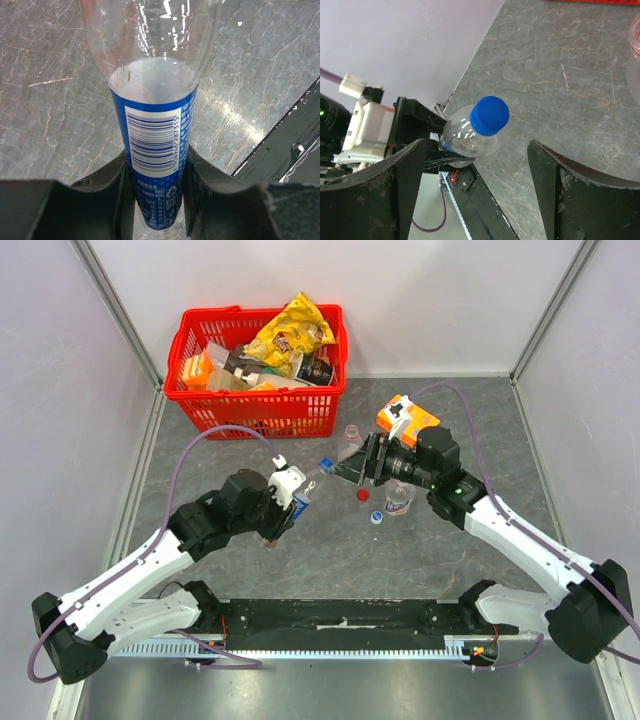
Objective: Unscrew the bottle caps
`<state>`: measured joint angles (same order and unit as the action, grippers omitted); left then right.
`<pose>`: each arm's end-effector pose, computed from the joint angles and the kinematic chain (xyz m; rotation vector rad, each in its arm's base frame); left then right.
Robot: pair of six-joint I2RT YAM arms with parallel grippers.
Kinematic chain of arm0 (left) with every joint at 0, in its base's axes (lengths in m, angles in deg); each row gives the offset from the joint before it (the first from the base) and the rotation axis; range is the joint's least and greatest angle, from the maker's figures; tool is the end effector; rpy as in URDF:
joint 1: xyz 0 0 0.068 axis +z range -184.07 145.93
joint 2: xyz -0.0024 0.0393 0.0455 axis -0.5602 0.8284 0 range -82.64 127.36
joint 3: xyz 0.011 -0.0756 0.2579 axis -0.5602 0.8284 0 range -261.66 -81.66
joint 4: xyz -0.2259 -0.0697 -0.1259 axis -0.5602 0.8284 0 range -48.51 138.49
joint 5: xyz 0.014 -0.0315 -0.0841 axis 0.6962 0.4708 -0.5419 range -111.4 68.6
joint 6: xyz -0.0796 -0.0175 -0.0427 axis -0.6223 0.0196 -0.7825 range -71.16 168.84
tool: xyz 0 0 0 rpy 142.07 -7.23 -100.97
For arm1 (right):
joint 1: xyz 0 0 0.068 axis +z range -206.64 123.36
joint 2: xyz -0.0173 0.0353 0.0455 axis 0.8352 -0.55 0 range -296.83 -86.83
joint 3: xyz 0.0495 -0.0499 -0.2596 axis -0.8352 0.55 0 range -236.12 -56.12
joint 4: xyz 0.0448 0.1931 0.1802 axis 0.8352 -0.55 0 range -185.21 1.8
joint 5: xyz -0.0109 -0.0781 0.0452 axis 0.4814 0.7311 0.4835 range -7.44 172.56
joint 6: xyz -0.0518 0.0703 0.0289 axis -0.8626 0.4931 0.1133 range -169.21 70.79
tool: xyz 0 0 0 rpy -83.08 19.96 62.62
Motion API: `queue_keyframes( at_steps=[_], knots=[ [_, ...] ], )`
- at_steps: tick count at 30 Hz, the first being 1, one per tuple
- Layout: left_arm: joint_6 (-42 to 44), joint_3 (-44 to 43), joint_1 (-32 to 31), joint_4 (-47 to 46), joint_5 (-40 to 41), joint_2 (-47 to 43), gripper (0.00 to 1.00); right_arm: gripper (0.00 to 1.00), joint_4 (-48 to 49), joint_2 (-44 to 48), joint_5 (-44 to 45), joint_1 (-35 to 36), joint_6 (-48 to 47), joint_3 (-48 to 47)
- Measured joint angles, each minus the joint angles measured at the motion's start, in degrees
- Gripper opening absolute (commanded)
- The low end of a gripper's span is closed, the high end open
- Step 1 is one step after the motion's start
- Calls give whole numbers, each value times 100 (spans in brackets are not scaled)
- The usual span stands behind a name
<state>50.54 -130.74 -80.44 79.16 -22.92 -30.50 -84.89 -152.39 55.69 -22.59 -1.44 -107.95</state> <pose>0.1596 -0.1707 0.2632 0.9578 2.1131 -0.4327 0.2414 0.2082 0.3221 -0.1508 1.9646 1.4031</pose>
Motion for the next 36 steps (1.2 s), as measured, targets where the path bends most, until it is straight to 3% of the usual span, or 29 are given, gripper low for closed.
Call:
queue_keyframes(
  at_steps=[7, 17, 27, 33, 36],
  knots=[
    [0, 7, 0, 0, -4, 22, 20, 74, 774, -468, -85, -9, 629, 407],
    [-2, 42, -13, 0, -39, 120, 20, 66, 1600, -671, -136, -9, 1091, 595],
    [-2, 42, -33, -2, -59, 153, 19, 34, 1777, -973, -142, -9, 1224, 595],
    [-2, 42, -33, -7, -57, 153, 19, 6, 1853, -1001, -149, -9, 1268, 603],
    [-2, 42, -33, -7, -57, 153, 19, 0, 1867, -1003, -157, -9, 1248, 608]
  ],
)
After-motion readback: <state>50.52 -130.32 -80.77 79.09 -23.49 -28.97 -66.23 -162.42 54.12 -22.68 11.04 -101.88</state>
